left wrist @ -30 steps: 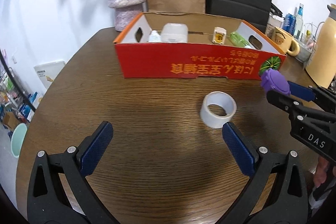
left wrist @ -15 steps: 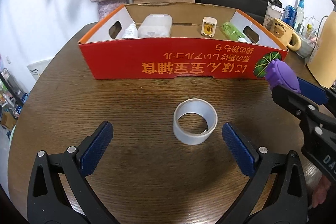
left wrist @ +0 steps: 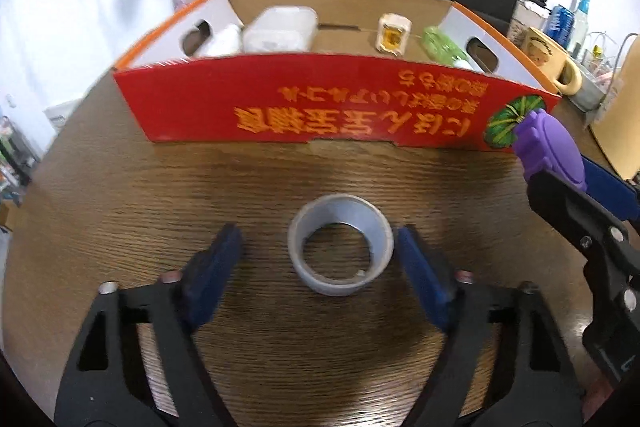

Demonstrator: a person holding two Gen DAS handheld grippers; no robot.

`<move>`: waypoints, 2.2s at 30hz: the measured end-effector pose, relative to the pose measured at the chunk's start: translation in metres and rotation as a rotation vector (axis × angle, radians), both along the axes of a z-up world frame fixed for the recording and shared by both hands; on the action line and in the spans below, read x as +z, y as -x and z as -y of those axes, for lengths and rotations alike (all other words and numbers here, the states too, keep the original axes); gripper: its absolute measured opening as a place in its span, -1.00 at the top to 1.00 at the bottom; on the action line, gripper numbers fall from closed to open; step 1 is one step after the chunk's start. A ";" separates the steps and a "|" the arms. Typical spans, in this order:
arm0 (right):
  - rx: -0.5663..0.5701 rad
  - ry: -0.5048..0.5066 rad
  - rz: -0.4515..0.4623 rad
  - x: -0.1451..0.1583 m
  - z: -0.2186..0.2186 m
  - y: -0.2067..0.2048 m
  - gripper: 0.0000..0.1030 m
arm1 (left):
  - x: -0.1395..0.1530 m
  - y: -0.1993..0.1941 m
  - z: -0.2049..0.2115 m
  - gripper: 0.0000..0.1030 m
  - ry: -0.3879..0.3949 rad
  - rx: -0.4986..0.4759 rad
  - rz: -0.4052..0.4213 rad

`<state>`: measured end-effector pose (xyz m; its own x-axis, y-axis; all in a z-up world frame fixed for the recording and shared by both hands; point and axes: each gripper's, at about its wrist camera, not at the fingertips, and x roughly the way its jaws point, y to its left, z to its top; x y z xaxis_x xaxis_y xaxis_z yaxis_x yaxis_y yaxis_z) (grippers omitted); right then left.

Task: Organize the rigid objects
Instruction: 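Close the left gripper on the white tape roll while the right gripper holds the purple cap, then carry the tape roll and purple cap into the box with both grippers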

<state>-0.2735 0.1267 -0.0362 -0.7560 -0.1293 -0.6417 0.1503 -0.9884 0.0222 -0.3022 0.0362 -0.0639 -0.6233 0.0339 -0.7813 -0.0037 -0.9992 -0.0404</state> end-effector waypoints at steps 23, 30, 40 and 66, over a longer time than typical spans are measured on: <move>-0.045 0.064 -0.022 -0.001 -0.019 0.016 -0.08 | 0.003 -0.007 -0.002 0.22 -0.025 -0.030 -0.024; -0.037 0.083 -0.042 0.003 -0.019 0.012 -0.08 | 0.005 -0.010 -0.002 0.22 -0.015 -0.017 -0.042; -0.036 0.045 -0.067 0.003 -0.011 0.007 -0.08 | 0.021 -0.023 -0.004 0.23 -0.008 -0.051 -0.107; -0.046 0.036 -0.188 0.034 0.017 0.026 -0.08 | 0.091 0.006 0.046 0.23 -0.060 0.054 -0.320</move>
